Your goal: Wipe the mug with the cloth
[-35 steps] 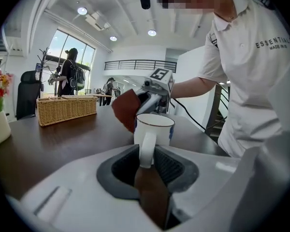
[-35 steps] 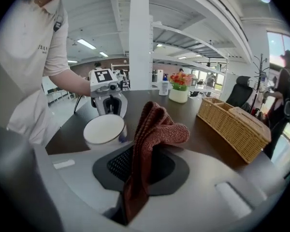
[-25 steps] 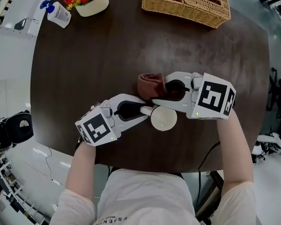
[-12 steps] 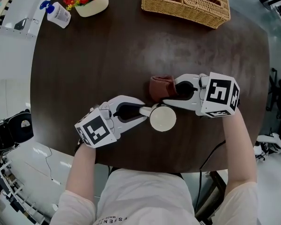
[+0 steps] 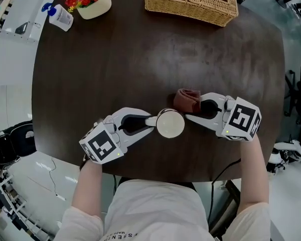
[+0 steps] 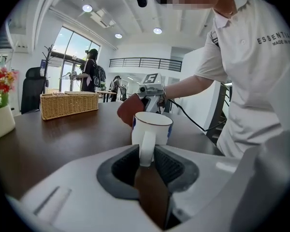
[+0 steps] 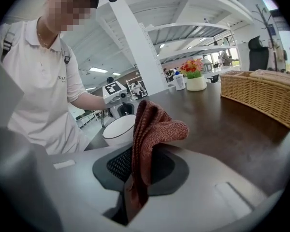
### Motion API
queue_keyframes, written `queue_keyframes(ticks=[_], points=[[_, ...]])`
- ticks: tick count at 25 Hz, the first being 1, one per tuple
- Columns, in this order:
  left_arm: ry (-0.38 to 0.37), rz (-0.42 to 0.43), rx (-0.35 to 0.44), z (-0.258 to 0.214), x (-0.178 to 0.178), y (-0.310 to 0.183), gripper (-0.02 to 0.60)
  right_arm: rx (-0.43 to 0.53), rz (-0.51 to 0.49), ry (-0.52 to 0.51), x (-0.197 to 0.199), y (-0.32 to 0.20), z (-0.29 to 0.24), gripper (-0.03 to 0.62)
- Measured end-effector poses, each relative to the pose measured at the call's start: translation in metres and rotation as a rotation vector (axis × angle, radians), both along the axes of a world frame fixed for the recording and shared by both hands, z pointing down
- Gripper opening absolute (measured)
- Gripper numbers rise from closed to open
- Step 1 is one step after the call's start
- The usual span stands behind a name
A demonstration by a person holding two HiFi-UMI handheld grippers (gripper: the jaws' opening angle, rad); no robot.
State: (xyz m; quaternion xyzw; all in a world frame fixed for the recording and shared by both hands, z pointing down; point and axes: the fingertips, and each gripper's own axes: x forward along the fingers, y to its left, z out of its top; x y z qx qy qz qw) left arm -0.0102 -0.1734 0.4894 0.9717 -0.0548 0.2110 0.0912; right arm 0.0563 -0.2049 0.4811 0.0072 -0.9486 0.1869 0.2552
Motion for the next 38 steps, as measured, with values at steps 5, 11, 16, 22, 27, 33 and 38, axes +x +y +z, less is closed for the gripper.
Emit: queue_keyframes(ticks=[5,11,16,22,27,33,38], points=[[-0.038,0.016,0.081,0.002,0.008,0.009,0.087,0.102,0.22,0.057,0.025,0.002,-0.001,0.084],[-0.035,0.044,0.133,-0.001,0.019,0.011,0.081,0.117,0.521,0.111,0.055,0.01,0.002,0.084],[0.006,0.012,0.151,-0.007,0.02,0.017,0.066,0.081,0.55,0.122,0.056,0.024,0.01,0.084],[0.088,-0.011,0.166,-0.031,0.026,0.015,0.064,0.077,0.55,0.132,0.057,0.027,0.013,0.084],[0.191,-0.04,0.185,-0.076,0.031,-0.001,0.064,0.068,0.573,0.12,0.048,0.022,0.015,0.084],[0.215,-0.005,0.232,-0.12,0.041,-0.01,0.064,0.106,0.559,0.036,0.02,0.012,-0.013,0.084],[0.232,-0.063,0.144,-0.128,0.034,-0.016,0.064,0.097,0.558,-0.08,0.003,0.01,-0.039,0.084]])
